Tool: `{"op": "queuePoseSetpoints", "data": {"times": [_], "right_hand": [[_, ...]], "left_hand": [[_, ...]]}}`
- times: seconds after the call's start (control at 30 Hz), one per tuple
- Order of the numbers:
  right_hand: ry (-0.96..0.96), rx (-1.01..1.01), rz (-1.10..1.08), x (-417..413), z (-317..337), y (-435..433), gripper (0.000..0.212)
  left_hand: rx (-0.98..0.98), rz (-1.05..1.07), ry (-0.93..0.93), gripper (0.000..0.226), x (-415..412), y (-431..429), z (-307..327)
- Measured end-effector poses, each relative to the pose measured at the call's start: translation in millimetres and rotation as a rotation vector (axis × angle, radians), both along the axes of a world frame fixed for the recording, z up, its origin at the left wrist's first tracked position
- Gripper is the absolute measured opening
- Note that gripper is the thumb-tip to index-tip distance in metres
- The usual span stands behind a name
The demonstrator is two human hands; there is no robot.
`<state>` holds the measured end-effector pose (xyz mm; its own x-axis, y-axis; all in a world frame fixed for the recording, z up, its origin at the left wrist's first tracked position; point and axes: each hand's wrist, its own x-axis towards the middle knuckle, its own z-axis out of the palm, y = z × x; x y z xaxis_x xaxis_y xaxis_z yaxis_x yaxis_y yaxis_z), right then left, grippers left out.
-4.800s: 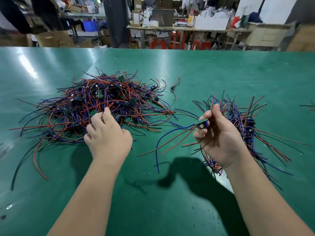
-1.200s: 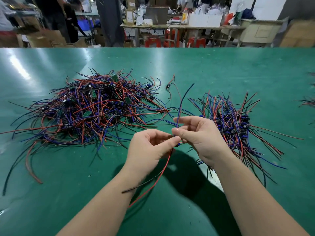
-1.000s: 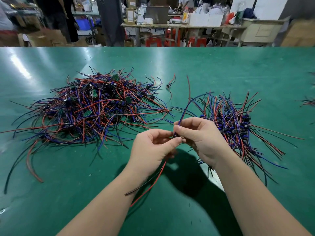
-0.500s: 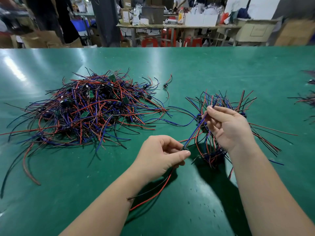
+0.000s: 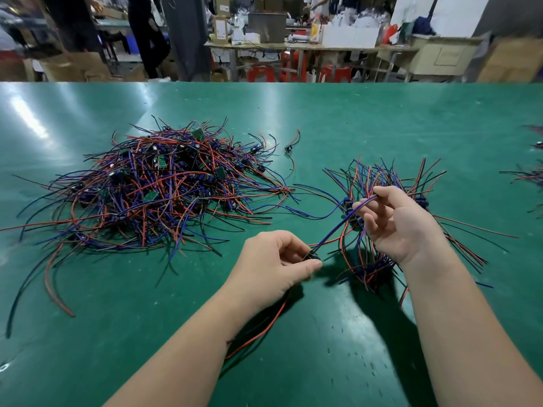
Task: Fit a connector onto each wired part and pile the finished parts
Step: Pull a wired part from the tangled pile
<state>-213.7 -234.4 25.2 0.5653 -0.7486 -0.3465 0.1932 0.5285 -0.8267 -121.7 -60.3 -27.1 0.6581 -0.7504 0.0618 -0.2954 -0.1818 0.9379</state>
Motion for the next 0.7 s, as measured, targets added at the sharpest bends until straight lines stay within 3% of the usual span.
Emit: {"op": "queuePoseSetpoints", "data": {"times": [0.2, 0.3, 0.4, 0.5, 0.6, 0.7], "right_hand": [[-0.031, 0.134, 0.149, -3.9, 1.6, -2.4, 0.023], [-0.119, 0.118, 0.172, -1.4, 1.8, 0.2, 0.027], [-0.162, -0.065, 0.221, 5.9, -1.8, 6.1, 0.023], [0.020, -0.360, 0.285, 13.3, -10.1, 19.2, 0.014], [0.067, -0.599, 0.466, 18.4, -20.7, 40.4, 0.008], [0.084, -0.762, 0.366, 21.1, -23.4, 49.0, 0.010]], "left_hand": [[0.010, 0.024, -0.058, 0.017, 2.2, 0.8, -2.0], [-0.016, 0.022, 0.034, 0.017, 0.6, 0.4, 0.6], [-0.145, 0.046, 0.271, 0.017, -3.5, -0.9, 2.8], [-0.284, 0.127, 0.434, 0.022, -4.9, -2.9, 6.1], [-0.336, 0.170, 0.414, 0.031, -2.5, -2.8, 8.0], [-0.327, 0.134, 0.338, 0.007, -2.3, -1.8, 10.5]]}}
